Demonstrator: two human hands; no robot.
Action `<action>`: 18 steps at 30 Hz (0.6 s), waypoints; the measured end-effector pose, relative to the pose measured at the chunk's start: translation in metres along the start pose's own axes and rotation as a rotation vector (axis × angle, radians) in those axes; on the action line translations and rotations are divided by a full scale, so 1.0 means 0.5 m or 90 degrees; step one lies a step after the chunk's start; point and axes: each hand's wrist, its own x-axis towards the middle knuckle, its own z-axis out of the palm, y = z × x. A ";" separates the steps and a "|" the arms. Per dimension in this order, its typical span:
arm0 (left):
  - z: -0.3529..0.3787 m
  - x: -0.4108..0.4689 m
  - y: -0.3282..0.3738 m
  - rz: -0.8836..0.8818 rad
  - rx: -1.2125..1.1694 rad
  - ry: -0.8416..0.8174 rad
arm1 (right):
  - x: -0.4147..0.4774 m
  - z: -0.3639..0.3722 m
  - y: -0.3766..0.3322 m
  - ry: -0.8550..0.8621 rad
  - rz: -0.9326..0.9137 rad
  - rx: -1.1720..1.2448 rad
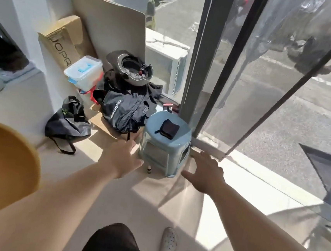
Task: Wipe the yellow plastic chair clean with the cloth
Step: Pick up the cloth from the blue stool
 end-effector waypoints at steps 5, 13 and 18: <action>0.005 0.174 0.007 -0.029 -0.077 -0.056 | 0.178 -0.013 0.000 -0.074 0.012 -0.016; 0.020 0.559 -0.038 0.017 -0.040 -0.139 | 0.498 -0.010 -0.049 -0.090 0.112 -0.026; 0.055 0.751 -0.056 0.019 -0.025 -0.208 | 0.688 0.018 -0.075 -0.140 0.137 0.024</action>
